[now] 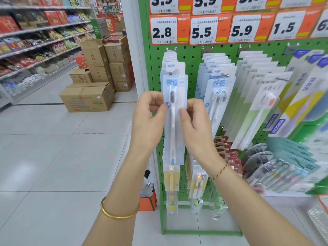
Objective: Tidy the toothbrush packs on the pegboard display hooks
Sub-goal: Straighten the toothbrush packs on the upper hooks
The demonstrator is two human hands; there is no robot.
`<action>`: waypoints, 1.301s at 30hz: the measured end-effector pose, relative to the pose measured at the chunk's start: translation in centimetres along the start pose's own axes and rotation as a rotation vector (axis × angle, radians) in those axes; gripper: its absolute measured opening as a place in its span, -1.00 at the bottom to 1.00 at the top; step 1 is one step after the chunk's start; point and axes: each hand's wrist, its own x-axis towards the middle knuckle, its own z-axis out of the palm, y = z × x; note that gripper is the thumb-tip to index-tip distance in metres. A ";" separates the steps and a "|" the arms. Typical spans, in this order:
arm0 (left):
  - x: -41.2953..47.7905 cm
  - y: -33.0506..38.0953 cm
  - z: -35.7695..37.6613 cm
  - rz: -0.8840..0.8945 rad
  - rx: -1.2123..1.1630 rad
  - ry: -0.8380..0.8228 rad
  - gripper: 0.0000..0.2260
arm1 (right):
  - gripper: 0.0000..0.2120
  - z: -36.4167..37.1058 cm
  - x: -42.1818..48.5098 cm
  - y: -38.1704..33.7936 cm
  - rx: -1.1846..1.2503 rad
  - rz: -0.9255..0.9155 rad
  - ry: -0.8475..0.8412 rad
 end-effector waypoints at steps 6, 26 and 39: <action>-0.3 0.2 -0.3 -0.013 -0.011 -0.026 -0.89 | -0.96 -0.1 -0.3 0.3 0.067 -0.022 -0.001; -4.7 -3.0 1.8 -0.218 -0.077 -0.267 -0.90 | -0.81 -4.0 -6.0 2.3 0.087 0.206 0.005; -12.3 -3.6 7.2 -0.574 -0.233 -0.220 -0.71 | -0.73 -7.2 -12.4 4.9 -0.131 0.186 -0.106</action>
